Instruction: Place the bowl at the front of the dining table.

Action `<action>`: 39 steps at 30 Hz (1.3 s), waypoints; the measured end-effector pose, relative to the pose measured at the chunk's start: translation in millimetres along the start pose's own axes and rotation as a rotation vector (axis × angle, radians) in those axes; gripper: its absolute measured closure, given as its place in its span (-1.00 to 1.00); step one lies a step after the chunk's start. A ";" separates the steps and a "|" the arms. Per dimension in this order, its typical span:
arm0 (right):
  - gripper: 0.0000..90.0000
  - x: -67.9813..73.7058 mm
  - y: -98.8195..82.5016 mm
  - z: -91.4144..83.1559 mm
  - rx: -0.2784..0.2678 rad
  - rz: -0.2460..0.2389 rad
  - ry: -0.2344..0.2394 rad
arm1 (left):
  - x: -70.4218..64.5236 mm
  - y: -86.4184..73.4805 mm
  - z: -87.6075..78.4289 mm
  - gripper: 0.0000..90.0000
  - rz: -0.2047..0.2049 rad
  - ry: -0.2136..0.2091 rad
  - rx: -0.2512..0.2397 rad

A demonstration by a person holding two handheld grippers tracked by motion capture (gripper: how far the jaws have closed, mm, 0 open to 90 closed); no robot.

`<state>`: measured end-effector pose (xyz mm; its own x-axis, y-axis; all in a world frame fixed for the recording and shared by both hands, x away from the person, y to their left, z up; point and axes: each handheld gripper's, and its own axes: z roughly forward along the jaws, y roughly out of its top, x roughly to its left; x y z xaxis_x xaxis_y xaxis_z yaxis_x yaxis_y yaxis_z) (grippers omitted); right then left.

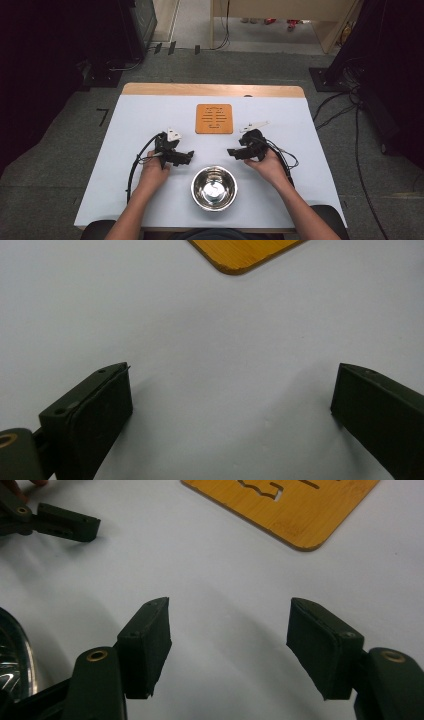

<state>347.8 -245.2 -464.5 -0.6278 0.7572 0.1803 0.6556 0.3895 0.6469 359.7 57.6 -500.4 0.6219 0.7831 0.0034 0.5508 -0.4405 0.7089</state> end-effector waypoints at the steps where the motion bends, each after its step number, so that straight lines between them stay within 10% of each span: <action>1: -0.25 0.8 -0.1 -1.4 -0.002 0.000 0.001 | 0.0 0.0 0.0 -0.94 0.000 0.000 0.000; 39: -0.10 31.1 -0.9 -17.0 -0.027 -0.064 0.109 | 0.0 0.0 0.0 -0.94 -0.001 -0.001 0.000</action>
<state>320.6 -230.9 -446.8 -0.7111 0.6691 0.2163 0.6019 0.4203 0.6790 359.8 57.6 -500.4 0.6220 0.7830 0.0024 0.5510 -0.4399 0.7092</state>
